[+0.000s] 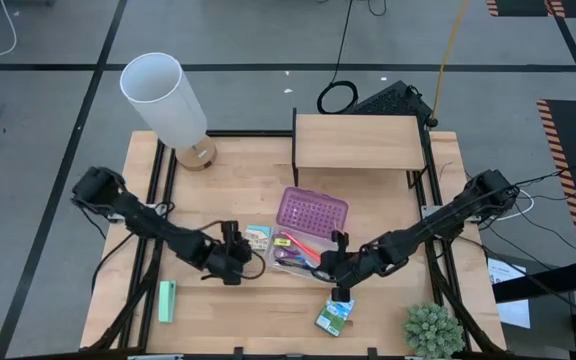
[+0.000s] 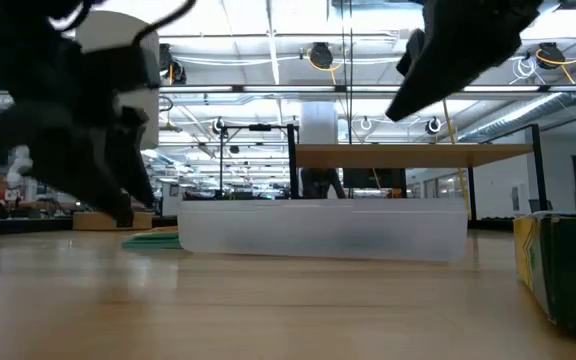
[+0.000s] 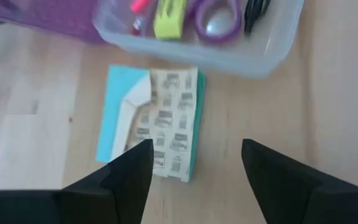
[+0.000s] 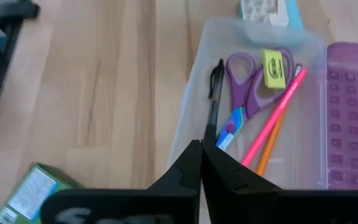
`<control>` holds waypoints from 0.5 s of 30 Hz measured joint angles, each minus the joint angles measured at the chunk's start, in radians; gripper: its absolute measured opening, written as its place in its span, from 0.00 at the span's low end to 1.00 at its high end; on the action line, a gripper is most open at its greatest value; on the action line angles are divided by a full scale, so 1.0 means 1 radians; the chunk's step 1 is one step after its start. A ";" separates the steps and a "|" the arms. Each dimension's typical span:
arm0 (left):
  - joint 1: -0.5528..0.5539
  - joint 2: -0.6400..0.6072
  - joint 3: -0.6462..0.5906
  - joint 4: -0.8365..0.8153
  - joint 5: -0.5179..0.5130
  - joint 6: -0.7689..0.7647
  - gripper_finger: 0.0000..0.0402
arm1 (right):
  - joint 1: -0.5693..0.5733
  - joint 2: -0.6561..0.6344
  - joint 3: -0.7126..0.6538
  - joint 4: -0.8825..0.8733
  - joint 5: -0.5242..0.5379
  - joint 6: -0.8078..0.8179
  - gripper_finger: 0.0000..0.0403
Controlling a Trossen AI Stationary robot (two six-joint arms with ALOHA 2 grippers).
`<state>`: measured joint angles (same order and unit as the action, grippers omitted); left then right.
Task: Pack school essentials
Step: Put the blue sticky notes into the purple supply box
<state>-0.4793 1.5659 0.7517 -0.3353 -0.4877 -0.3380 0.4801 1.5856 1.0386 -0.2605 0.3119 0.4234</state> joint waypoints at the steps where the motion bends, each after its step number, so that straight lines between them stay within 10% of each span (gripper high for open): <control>1: 0.000 0.021 0.000 0.001 -0.003 0.012 0.62 | 0.000 0.000 -0.006 -0.001 0.000 0.000 0.00; 15: 0.049 0.135 0.005 0.080 -0.034 0.012 0.48 | 0.000 0.000 -0.019 0.002 0.000 -0.004 0.00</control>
<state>-0.4299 1.7007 0.7563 -0.2550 -0.5217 -0.3262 0.4797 1.5856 1.0195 -0.2584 0.3115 0.4192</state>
